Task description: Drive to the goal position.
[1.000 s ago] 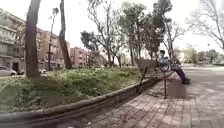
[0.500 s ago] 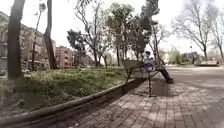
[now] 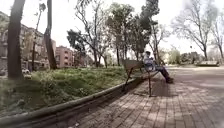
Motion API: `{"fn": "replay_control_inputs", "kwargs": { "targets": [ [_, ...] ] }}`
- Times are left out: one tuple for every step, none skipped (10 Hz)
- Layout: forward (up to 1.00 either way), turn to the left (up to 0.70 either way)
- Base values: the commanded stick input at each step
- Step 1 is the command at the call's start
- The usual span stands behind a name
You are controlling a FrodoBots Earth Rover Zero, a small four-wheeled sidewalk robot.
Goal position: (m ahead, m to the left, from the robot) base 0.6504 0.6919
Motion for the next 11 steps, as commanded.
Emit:
{"fn": "replay_control_inputs", "kwargs": {
  "targets": [
    [0.89, 0.0],
    [1.0, 0.0],
    [1.0, 0.0],
    [1.0, 0.0],
    [1.0, 0.0],
    [1.0, 0.0],
    [1.0, 0.0],
    [0.95, 0.0],
    [0.76, 0.0],
    [0.56, 0.0],
    [0.36, 0.0]
  ]
}}
